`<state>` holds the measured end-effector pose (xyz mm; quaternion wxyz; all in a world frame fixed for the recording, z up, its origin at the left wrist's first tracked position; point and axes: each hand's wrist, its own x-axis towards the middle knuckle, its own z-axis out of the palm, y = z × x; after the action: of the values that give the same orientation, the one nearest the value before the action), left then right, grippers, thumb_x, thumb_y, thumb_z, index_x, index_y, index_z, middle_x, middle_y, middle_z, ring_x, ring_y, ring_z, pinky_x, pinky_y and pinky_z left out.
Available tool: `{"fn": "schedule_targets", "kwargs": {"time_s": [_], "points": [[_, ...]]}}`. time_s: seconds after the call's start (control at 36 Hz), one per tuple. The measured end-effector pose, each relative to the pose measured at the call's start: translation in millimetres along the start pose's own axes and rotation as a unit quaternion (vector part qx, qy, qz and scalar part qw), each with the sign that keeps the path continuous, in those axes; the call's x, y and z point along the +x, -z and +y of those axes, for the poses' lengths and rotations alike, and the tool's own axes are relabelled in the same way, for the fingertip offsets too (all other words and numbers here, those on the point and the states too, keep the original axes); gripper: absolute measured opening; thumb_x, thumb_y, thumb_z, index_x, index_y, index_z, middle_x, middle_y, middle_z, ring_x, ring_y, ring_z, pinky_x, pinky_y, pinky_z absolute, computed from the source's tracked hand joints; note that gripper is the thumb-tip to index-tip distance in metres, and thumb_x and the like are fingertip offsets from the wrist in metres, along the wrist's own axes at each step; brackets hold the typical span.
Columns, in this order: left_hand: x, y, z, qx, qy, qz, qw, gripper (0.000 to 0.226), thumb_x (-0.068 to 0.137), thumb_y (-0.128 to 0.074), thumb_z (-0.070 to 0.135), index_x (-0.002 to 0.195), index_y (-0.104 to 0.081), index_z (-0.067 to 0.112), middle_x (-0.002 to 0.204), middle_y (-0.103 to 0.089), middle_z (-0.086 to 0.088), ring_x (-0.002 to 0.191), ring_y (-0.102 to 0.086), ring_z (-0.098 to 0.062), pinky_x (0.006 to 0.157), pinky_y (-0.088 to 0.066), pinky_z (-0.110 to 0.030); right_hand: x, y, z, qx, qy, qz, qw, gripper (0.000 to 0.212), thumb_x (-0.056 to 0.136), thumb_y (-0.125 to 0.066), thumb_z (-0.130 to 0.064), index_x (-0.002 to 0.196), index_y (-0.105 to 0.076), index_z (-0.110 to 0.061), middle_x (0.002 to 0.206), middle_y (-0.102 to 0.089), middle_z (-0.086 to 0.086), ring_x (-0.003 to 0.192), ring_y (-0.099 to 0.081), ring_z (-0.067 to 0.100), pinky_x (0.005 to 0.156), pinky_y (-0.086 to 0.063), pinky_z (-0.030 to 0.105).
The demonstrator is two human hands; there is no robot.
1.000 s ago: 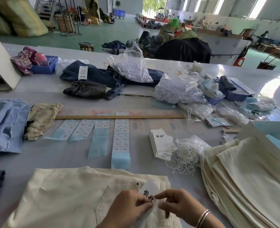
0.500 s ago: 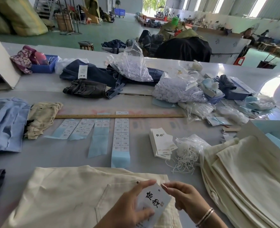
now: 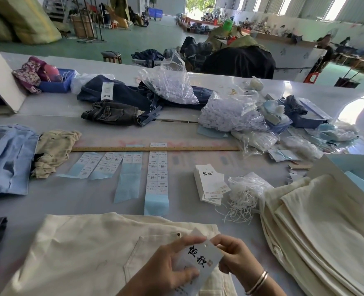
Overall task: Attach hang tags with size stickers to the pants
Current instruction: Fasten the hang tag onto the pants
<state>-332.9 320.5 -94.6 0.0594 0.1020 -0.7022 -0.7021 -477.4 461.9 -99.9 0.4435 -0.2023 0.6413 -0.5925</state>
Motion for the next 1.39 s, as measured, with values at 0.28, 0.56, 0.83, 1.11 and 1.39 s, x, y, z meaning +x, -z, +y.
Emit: {"fn": "schedule_targets", "kwargs": {"time_s": [0.28, 0.56, 0.83, 1.11, 1.39], "points": [[-1, -1, -5, 0.005, -0.006, -0.011, 1.0, 0.051, 0.079, -0.073, 0.016, 0.119, -0.06, 0.046, 0.117, -0.064, 0.017, 0.103, -0.066, -0.012, 0.085, -0.052, -0.025, -2, 1, 1, -0.005, 0.035, 0.023, 0.999, 0.035, 0.088, -0.054, 0.008, 0.064, -0.07, -0.011, 0.045, -0.048, 0.003, 0.034, -0.033, 0.008, 0.036, -0.028, 0.016], [10, -15, -22, 0.243, -0.167, 0.232, 0.927, 0.009, 0.073, -0.071, 0.039, 0.078, -0.073, 0.032, 0.094, -0.06, 0.016, 0.091, -0.058, 0.0, 0.083, -0.047, -0.028, -9, -9, 6, -0.13, 0.017, 0.03, 0.991, 0.03, 0.086, -0.061, 0.005, 0.066, -0.069, -0.015, 0.044, -0.049, -0.006, 0.038, -0.039, 0.002, 0.04, -0.032, 0.014], [19, -34, -40, 0.378, -0.057, 0.098, 0.919, 0.013, 0.094, -0.047, 0.034, 0.095, -0.058, 0.026, 0.089, -0.07, 0.005, 0.083, -0.06, -0.018, 0.08, -0.041, -0.026, -30, -1, 16, -0.125, 0.073, 0.112, 0.983, 0.028, 0.088, -0.059, 0.004, 0.112, -0.061, -0.01, 0.065, -0.064, -0.02, 0.042, -0.037, 0.006, 0.043, -0.033, 0.015], [32, -65, -37, 0.11, 0.039, 0.078, 0.99, 0.017, 0.09, -0.064, 0.02, 0.077, -0.059, 0.031, 0.068, -0.066, 0.009, 0.069, -0.061, -0.003, 0.074, -0.051, -0.022, -57, 18, 33, -0.163, 0.051, 0.17, 0.97, 0.022, 0.09, -0.057, -0.007, 0.092, -0.073, -0.022, 0.088, -0.075, -0.004, 0.083, -0.068, 0.004, 0.077, -0.05, 0.015], [44, -77, -36, 0.16, 0.049, 0.072, 0.983, 0.026, 0.091, -0.061, 0.022, 0.068, -0.052, 0.033, 0.063, -0.059, 0.014, 0.059, -0.051, 0.008, 0.062, -0.038, -0.006, -61, 27, 50, -0.275, 0.093, 0.176, 0.941, 0.024, 0.076, -0.076, -0.035, 0.096, -0.066, -0.044, 0.048, -0.047, -0.013, 0.041, -0.031, 0.003, 0.046, -0.024, 0.014]]}}
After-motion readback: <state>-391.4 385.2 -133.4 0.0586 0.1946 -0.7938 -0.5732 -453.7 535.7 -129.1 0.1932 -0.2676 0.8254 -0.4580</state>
